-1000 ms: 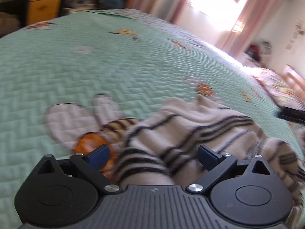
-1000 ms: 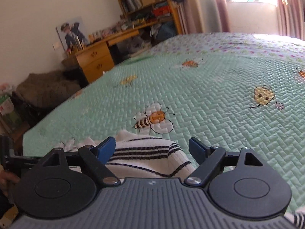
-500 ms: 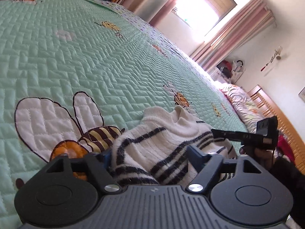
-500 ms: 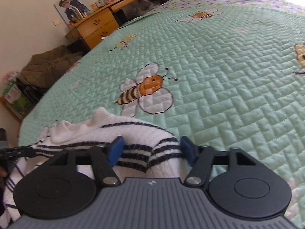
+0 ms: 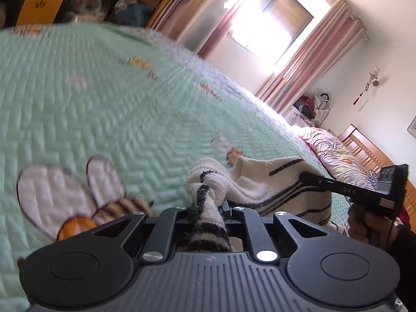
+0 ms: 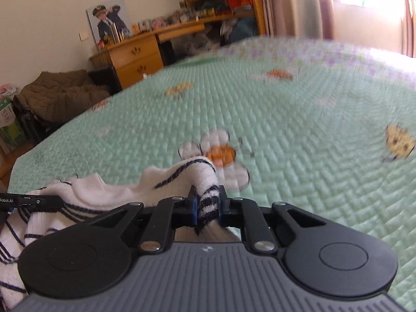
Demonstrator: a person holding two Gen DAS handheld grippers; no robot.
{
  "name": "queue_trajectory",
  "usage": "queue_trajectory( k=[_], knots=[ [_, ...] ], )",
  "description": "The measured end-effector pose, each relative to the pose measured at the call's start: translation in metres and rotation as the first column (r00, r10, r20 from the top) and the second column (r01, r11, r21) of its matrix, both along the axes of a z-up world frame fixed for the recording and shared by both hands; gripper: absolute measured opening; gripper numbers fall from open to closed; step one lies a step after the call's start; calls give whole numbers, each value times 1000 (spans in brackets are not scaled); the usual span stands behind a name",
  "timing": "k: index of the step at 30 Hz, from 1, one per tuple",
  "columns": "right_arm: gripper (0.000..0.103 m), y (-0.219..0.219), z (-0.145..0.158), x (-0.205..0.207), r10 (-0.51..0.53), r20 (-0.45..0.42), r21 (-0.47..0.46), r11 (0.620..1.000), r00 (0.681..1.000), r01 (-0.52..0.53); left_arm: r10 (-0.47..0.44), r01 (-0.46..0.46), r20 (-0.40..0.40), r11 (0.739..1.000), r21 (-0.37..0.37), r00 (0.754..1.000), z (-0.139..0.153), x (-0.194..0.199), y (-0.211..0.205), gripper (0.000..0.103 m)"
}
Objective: Fold clothes
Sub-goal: 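Grasp garment edges with both grippers and lift it off the bedspread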
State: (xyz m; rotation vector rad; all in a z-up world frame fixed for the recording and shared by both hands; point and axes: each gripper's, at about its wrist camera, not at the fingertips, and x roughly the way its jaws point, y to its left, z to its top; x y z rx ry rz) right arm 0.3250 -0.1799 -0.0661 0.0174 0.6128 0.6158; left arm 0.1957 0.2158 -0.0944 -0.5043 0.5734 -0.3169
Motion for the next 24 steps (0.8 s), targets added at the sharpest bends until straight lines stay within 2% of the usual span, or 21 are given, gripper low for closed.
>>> queue_trajectory(
  k=[4, 7, 9, 12, 16, 22, 24],
  knots=[
    [14, -4, 55, -33, -61, 205, -22, 998, 977, 67, -25, 18, 121, 998, 54, 992, 58, -9, -13, 12],
    [14, -14, 105, -69, -117, 348, 11, 993, 930, 121, -62, 39, 235, 994, 99, 970, 104, -23, -31, 12],
    [14, -26, 139, -100, -145, 440, 33, 989, 886, 145, -79, 40, 319, 991, 125, 944, 139, -34, -46, 12],
    [14, -41, 184, -144, -177, 550, 58, 983, 817, 174, -102, 36, 431, 987, 159, 896, 189, -47, -70, 12],
    [14, -65, 237, -201, -238, 667, 104, 968, 707, 228, -136, 26, 548, 979, 204, 825, 257, -62, -101, 12],
    [14, -103, 305, -270, -319, 785, 190, 940, 530, 284, -173, -17, 701, 967, 256, 691, 354, -105, -144, 12],
    [15, -112, 320, -293, -340, 803, 228, 934, 490, 274, -172, -43, 743, 964, 261, 647, 377, -123, -152, 12]
  ],
)
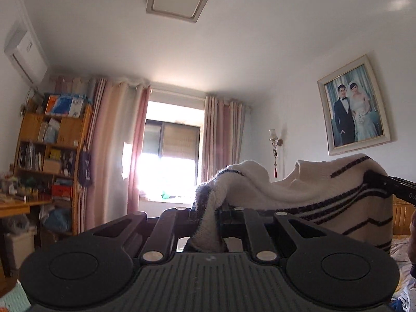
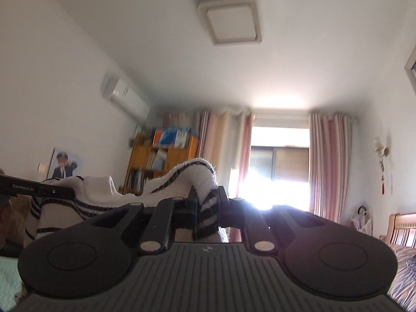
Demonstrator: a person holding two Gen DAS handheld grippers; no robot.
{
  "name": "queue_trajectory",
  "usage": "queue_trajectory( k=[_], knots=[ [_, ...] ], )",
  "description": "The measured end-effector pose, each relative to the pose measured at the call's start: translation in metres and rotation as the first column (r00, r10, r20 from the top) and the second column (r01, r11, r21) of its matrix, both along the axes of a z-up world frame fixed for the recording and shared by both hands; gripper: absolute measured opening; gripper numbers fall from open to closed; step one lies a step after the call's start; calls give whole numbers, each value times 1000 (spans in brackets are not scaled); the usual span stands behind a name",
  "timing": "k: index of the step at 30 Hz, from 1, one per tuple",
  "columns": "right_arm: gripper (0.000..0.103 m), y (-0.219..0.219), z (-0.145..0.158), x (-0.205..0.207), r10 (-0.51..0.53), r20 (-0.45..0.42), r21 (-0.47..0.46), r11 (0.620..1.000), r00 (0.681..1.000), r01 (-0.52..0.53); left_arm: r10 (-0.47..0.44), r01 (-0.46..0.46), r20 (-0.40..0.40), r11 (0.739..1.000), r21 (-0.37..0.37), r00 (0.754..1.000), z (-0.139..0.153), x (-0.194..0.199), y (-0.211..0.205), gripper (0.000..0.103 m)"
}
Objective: Fold clothes
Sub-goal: 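Grasp garment edges with both grippers and lift it off the bedspread, then lower the striped sweater onto the bedspread and open both grippers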
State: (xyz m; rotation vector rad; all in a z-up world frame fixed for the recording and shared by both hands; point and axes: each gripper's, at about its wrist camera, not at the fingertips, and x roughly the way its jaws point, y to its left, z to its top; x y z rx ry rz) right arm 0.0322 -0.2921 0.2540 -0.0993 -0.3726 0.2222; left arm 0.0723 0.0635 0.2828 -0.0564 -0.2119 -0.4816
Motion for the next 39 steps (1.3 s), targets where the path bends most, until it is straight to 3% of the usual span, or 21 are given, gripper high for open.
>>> queue_trajectory(
  k=[4, 10, 14, 19, 25, 33, 34, 36, 39],
  knots=[
    [15, -8, 22, -39, 2, 91, 4, 1000, 996, -2, 19, -19, 82, 1000, 0, 996, 39, -36, -12, 13],
    [15, 2, 47, -81, -4, 159, -32, 999, 987, 10, 53, -59, 170, 998, 28, 984, 79, -90, -16, 13],
    [15, 4, 50, -102, -13, 184, -44, 999, 983, 21, 74, -86, 204, 995, 54, 976, 75, -111, -16, 13],
    [15, 2, 40, -88, 9, 89, -6, 1000, 996, -9, 65, -73, 108, 995, 69, 992, 47, -91, -15, 13],
    [15, -7, 14, -35, -6, -62, 32, 999, 998, 8, 94, -90, -26, 989, 118, 995, 9, -23, -20, 14],
    [13, -26, -16, 89, -86, -191, 72, 992, 978, 102, 168, -125, -173, 963, 237, 970, -32, 121, -58, 13],
    [1, -29, -18, 107, -102, -201, 79, 990, 974, 120, 176, -124, -197, 960, 250, 964, -36, 144, -62, 14],
    [1, -40, -25, 137, -126, -232, 106, 982, 965, 154, 191, -111, -264, 950, 291, 945, -48, 195, -71, 15],
    [3, -53, -57, 183, -140, -337, 124, 974, 931, 191, 309, -139, -341, 887, 441, 888, -101, 277, -86, 25]
  ],
)
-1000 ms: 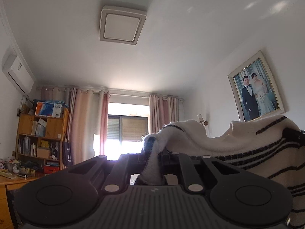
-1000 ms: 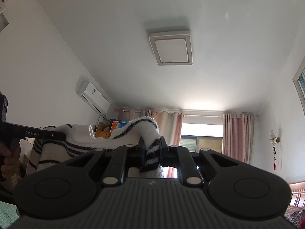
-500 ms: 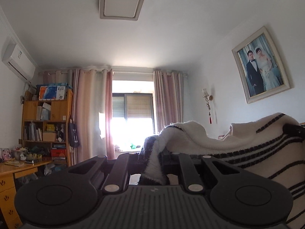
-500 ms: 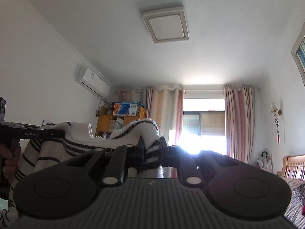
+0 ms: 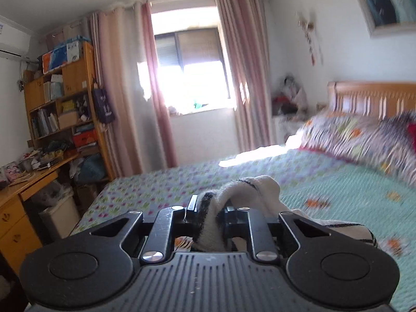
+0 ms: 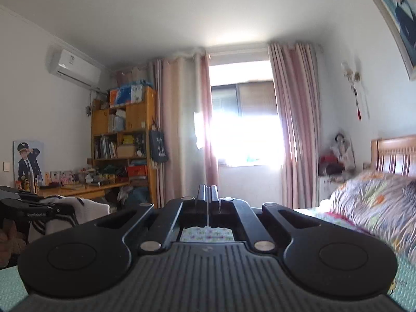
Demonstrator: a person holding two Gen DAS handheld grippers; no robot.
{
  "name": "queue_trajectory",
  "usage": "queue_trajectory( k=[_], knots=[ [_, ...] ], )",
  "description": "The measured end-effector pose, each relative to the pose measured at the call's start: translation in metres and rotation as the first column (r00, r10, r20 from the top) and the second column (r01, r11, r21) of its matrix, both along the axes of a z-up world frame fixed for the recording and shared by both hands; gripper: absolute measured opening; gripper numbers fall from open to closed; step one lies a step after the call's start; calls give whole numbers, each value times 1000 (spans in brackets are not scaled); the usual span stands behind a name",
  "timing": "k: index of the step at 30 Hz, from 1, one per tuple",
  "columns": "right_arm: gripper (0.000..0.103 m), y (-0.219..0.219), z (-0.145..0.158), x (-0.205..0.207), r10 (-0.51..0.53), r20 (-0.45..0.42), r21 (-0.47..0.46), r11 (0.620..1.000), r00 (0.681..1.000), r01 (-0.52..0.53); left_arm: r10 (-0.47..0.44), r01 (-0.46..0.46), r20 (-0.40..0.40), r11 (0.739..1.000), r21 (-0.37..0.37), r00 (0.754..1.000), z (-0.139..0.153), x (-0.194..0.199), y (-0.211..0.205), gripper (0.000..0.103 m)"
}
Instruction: Fold clothes
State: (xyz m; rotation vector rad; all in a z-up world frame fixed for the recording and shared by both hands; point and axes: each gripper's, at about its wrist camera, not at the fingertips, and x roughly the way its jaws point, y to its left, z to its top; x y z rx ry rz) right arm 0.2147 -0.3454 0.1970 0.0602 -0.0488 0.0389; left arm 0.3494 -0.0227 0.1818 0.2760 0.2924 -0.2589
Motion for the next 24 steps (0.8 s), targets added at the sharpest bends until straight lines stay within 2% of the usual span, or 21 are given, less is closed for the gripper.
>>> queue_trajectory(
  k=[1, 2, 5, 7, 9, 11, 13, 14, 16, 17, 20, 22, 24],
  knots=[
    [6, -3, -13, 15, -12, -37, 3, 1000, 999, 12, 32, -30, -45, 998, 50, 998, -22, 18, 5, 33],
    [6, -6, -26, 29, -23, -74, 6, 1000, 997, 23, 67, -58, -87, 993, 102, 994, -45, 36, 10, 35],
    [6, -6, -91, 23, 24, -162, 33, 999, 986, -19, 181, -125, -202, 958, 259, 963, -112, 90, 25, 35],
    [6, -4, -134, 7, 35, -240, 48, 999, 970, -24, 254, -182, -253, 944, 277, 934, -135, 101, 58, 39],
    [6, -3, -174, -12, 33, -318, 70, 997, 947, -11, 268, -213, -324, 957, 196, 907, -147, 93, 98, 39],
    [7, -1, -203, -33, 18, -378, 92, 996, 926, 18, 260, -232, -362, 965, 121, 895, -159, 63, 130, 40],
    [10, -1, -221, -63, 20, -404, 161, 986, 914, 49, 257, -255, -381, 965, 58, 888, -171, 24, 159, 52],
    [12, -1, -227, -76, 30, -412, 207, 976, 911, 62, 249, -263, -394, 965, 20, 885, -179, 1, 174, 53],
    [27, -1, -241, -103, 50, -425, 296, 951, 904, 86, 238, -285, -436, 958, -44, 868, -198, -44, 196, 53],
    [28, 3, -247, -116, 54, -430, 321, 942, 901, 97, 233, -297, -456, 952, -71, 859, -208, -69, 202, 53],
    [28, 14, -264, -145, 74, -445, 382, 917, 892, 115, 220, -315, -478, 940, -128, 850, -234, -129, 218, 53],
    [28, 22, -273, -152, 91, -465, 396, 911, 881, 114, 222, -324, -480, 936, -139, 848, -248, -156, 222, 53],
    [28, 27, -274, -156, 89, -482, 401, 907, 871, 129, 237, -355, -501, 922, -155, 833, -258, -173, 228, 53]
  ],
)
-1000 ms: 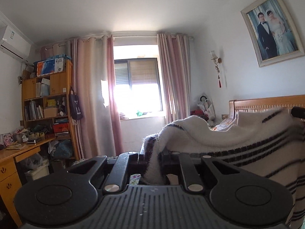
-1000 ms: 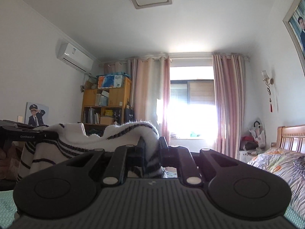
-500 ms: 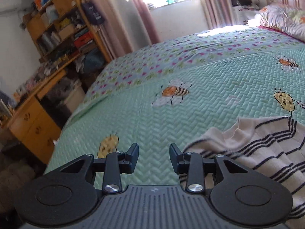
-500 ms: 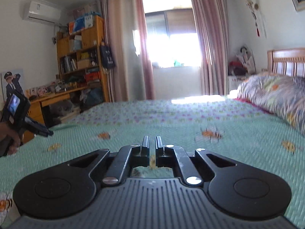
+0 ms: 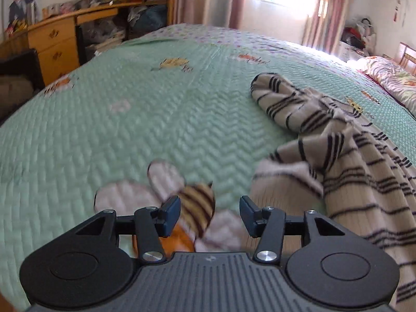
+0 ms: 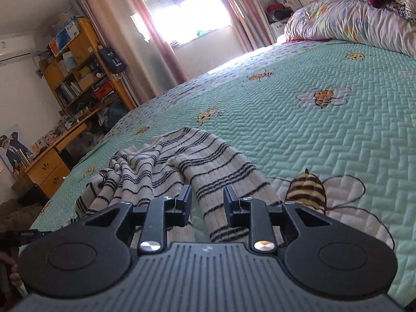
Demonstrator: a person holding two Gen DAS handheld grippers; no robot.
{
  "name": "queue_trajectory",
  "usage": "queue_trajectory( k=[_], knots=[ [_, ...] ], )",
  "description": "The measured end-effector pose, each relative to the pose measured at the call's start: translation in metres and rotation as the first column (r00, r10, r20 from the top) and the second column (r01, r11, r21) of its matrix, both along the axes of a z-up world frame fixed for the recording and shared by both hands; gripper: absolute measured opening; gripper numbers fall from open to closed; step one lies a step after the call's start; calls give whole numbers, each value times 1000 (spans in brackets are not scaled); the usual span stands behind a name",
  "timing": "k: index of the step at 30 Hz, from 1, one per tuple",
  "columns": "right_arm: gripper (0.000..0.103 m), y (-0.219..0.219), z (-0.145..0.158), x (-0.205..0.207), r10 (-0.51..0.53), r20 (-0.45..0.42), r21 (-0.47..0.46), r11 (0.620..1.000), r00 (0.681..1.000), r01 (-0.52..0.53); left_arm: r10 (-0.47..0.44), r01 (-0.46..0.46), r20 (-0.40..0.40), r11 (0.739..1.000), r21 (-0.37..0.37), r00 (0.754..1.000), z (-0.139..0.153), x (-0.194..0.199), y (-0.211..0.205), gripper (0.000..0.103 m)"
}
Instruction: Fold clothes
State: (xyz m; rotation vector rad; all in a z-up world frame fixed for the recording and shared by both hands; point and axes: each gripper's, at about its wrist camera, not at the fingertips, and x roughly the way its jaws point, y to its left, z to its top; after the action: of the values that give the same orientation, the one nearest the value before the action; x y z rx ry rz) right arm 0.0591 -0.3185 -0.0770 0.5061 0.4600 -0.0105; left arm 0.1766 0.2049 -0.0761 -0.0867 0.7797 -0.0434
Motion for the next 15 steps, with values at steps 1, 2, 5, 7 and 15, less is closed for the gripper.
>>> queue_trajectory(
  k=[1, 2, 5, 7, 15],
  knots=[
    [28, 2, 0, -2, -3, -10, 5, 1000, 1000, 3, 15, -15, -3, 999, -38, 1000, -2, -9, 3, 53],
    [28, 4, 1, -3, 0, -7, 13, 1000, 1000, 0, 29, -29, -5, 997, -75, 1000, -4, -18, 7, 53],
    [29, 10, 9, -11, 21, 12, 31, 999, 1000, -21, -6, 8, 12, 982, -190, 1000, -2, -49, -3, 53],
    [34, 16, 8, -16, 42, 12, 23, 999, 999, -42, -53, 56, 18, 979, -196, 998, -5, -66, -14, 54],
    [35, 32, 0, -23, 90, -22, 48, 995, 996, -89, -76, 82, 39, 982, -170, 996, 2, -61, -28, 54]
  ],
)
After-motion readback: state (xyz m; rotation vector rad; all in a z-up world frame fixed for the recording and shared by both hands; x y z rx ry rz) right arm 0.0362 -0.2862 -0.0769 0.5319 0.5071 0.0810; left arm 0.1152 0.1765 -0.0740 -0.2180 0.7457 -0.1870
